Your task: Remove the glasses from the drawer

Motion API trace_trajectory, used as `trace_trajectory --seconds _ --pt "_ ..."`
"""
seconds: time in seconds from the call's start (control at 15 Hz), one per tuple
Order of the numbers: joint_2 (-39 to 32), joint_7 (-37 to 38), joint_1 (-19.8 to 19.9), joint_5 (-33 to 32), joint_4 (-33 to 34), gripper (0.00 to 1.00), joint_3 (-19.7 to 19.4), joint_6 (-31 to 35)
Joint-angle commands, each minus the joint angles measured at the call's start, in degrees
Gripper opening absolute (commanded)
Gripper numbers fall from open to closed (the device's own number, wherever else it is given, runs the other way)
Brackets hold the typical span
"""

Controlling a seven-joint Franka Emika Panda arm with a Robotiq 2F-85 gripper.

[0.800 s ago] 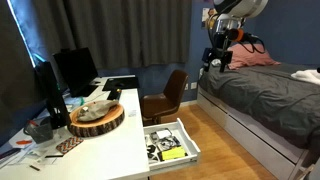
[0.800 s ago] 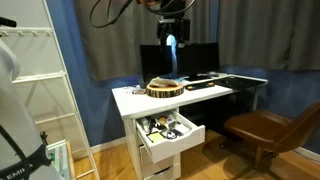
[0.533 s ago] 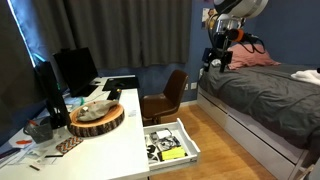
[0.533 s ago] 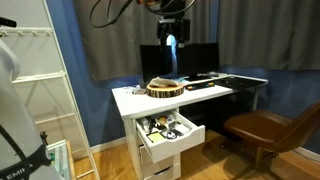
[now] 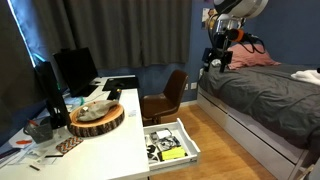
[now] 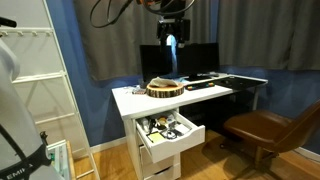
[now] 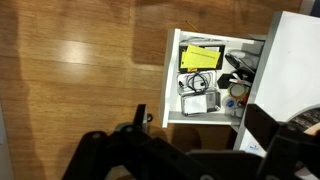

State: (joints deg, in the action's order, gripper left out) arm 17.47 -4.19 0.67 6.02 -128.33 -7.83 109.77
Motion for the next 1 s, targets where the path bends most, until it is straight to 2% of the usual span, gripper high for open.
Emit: trace_trajectory --seconds 0.0,0.33,0.67,0.73,0.93 --pt "-0.1 -0.3 1.1 0.3 0.1 1.0 0.9 -0.2" --pt "0.4 -1.1 0.6 0.5 -0.9 1.0 1.3 0.2" --pt "2.8 -4.5 -3.1 0.2 -10.2 1.0 6.2 2.9" --pt "2.9 -5.0 -4.0 0.1 -12.0 1.0 7.4 4.6" --pt "2.3 -6.0 -7.4 0.2 -17.5 1.0 10.9 16.4"
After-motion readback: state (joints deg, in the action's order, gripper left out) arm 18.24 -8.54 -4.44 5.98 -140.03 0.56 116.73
